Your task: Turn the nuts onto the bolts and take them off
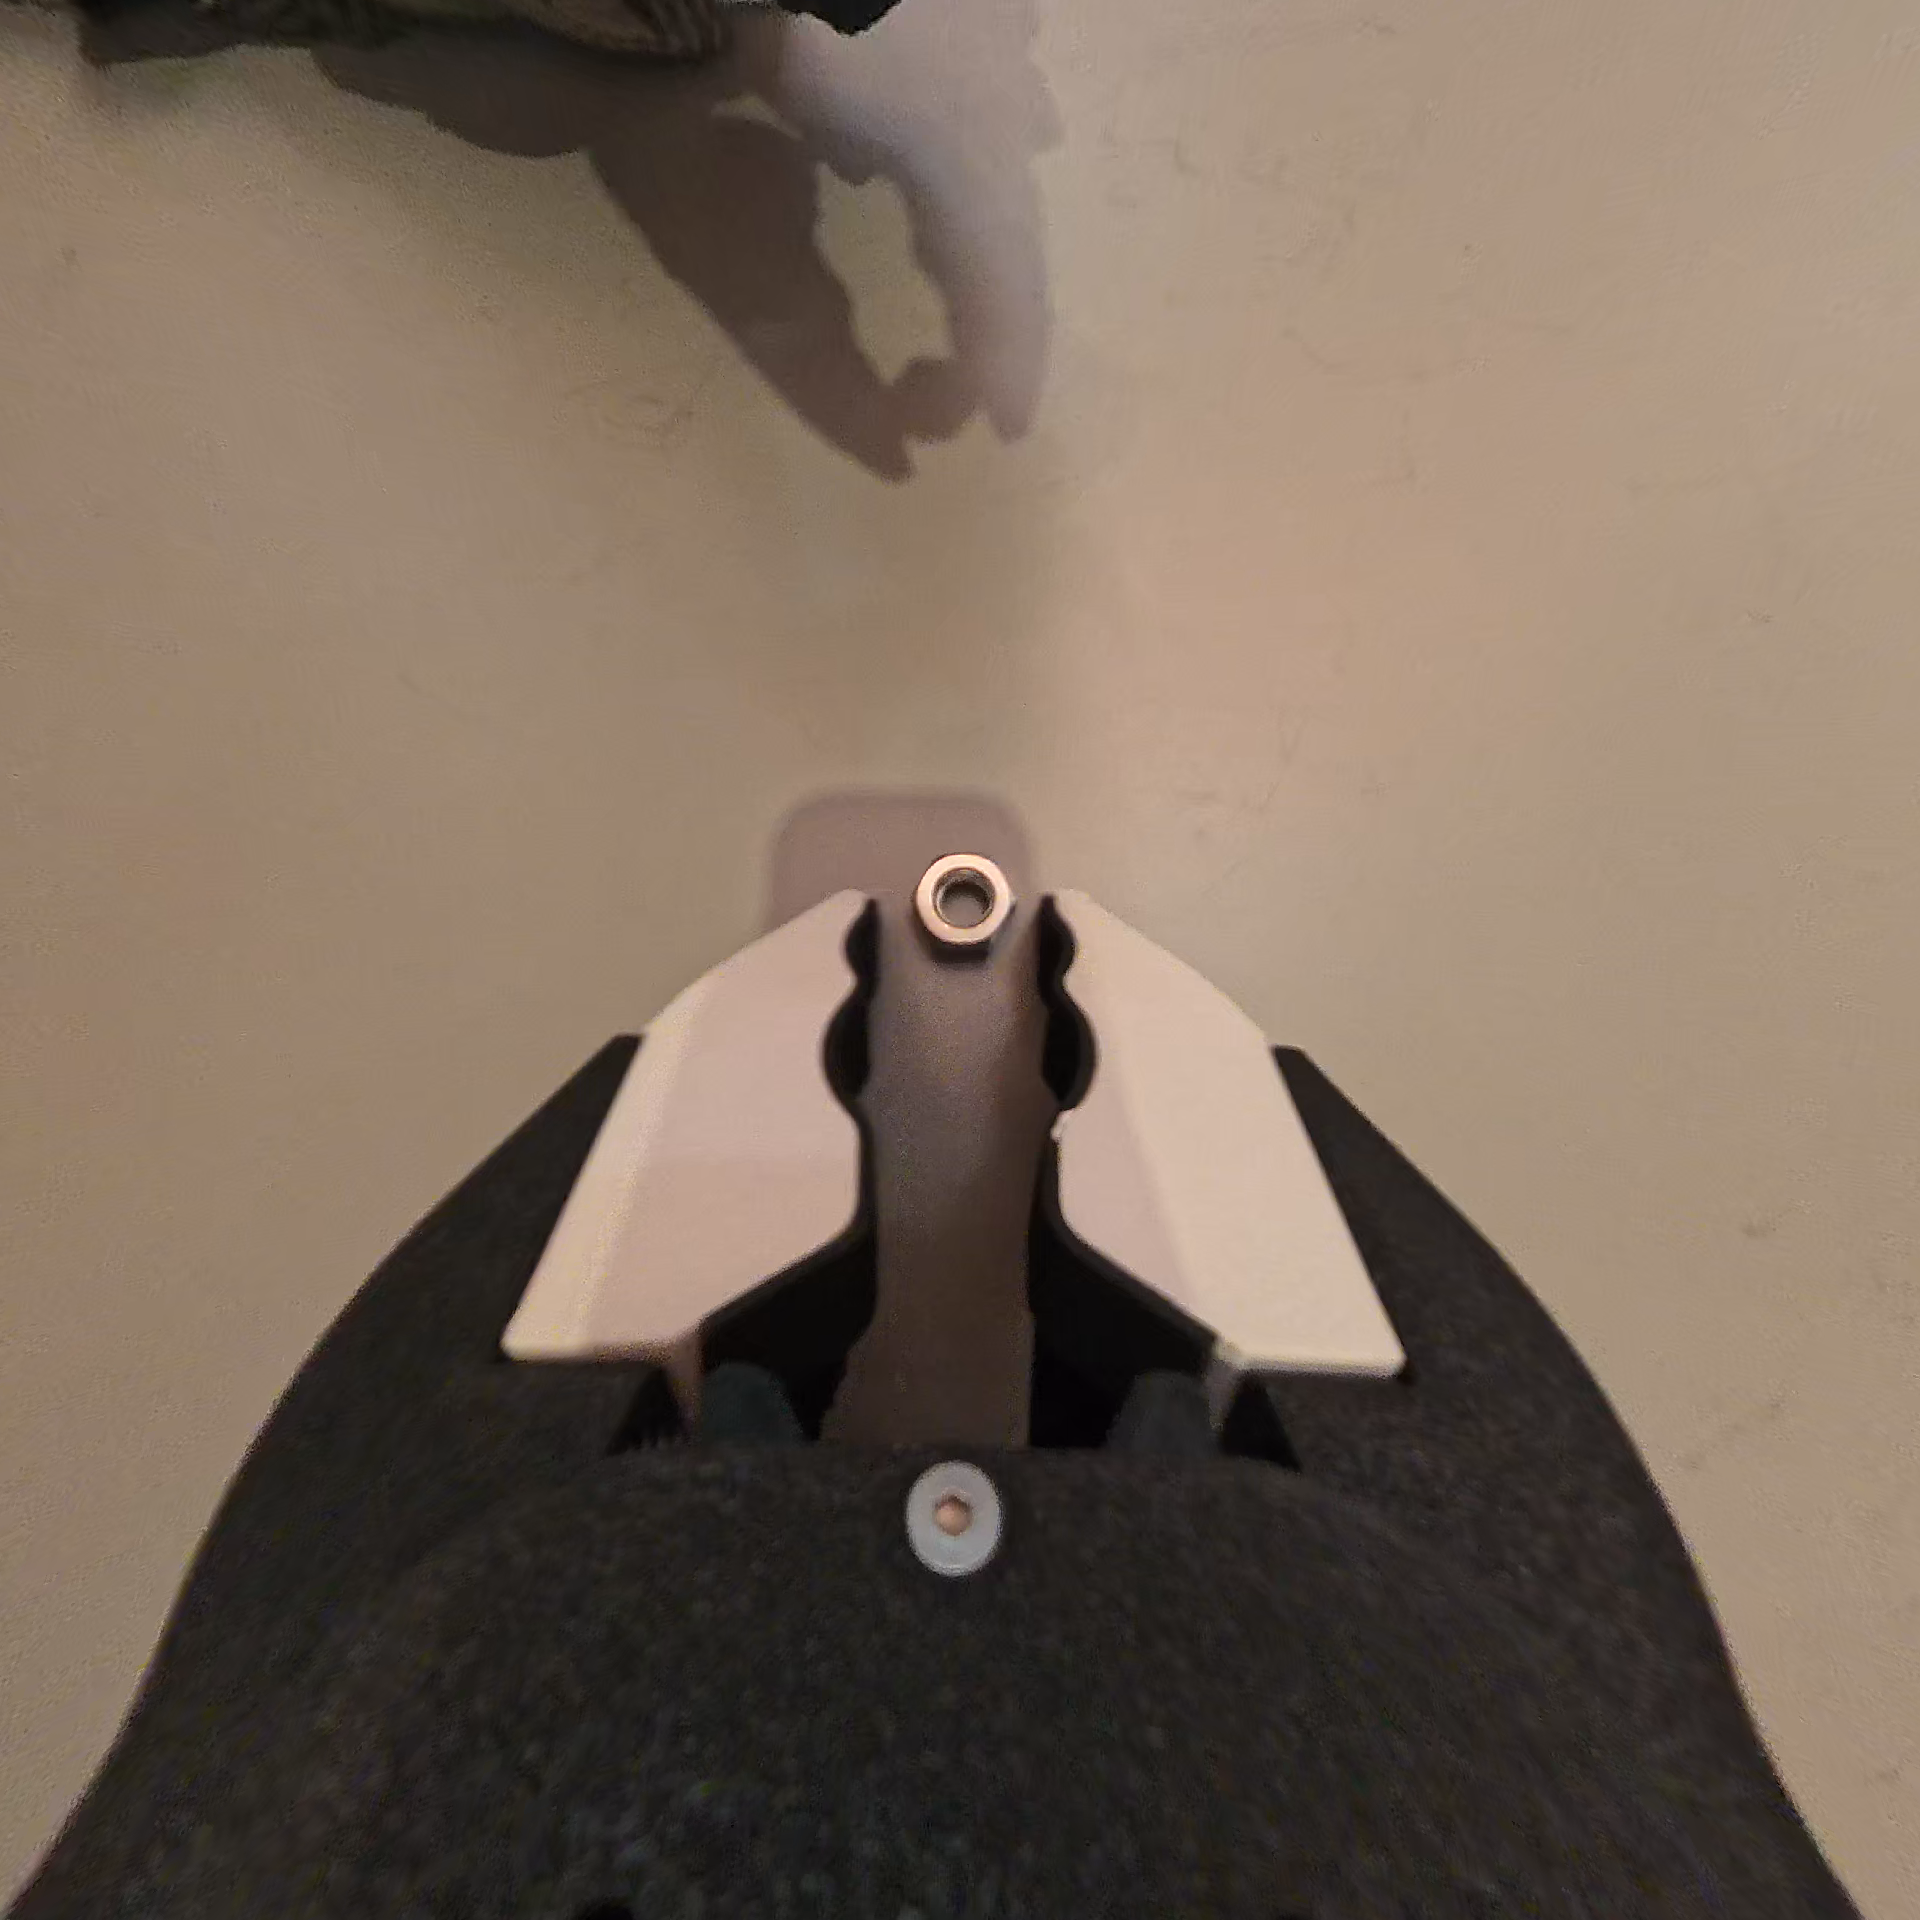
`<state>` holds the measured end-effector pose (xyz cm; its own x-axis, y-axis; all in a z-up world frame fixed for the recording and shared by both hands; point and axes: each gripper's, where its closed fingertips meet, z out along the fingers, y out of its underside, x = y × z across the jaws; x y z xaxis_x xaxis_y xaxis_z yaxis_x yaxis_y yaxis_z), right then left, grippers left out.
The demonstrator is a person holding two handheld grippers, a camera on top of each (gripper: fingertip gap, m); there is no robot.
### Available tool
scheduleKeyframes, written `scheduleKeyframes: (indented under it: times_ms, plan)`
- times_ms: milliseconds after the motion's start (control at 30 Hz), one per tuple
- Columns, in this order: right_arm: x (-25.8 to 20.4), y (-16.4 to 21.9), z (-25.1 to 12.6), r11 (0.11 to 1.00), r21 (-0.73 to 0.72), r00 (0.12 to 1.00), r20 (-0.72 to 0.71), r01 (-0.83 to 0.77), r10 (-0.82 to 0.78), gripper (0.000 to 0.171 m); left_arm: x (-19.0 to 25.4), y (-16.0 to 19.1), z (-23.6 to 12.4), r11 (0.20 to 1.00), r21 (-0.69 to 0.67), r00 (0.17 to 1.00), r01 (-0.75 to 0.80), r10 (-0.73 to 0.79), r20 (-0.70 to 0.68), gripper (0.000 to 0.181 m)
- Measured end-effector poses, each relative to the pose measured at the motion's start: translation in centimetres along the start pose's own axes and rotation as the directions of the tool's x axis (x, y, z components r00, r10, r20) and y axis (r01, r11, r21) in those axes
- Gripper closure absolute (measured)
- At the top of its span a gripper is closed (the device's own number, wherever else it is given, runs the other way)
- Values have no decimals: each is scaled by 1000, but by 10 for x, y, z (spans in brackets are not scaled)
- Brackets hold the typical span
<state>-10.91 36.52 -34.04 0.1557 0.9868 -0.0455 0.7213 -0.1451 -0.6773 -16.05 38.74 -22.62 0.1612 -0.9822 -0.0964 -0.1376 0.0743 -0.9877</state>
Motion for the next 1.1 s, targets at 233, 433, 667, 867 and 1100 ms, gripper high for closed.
scheduleKeyframes:
  times_ms: [233,433,667,867,1100]
  plan:
    - [10,-87,-57,923,380,996,-87,64,-33,139,3,-3,1,999,28,1000,23,-22,-19,163]
    - [-4,-146,-70,822,554,990,-47,135,-130,147,7,-6,2,998,48,999,34,-32,-41,163]
    - [-8,-156,-57,824,550,981,42,135,-189,162,9,-9,1,996,69,996,63,-58,-69,163]
    - [-2,-162,-53,873,477,966,160,104,-203,162,4,-8,0,990,82,990,119,-112,-82,162]
    - [5,-161,-55,866,489,956,193,101,-221,162,0,-6,0,991,74,992,115,-111,-59,155]
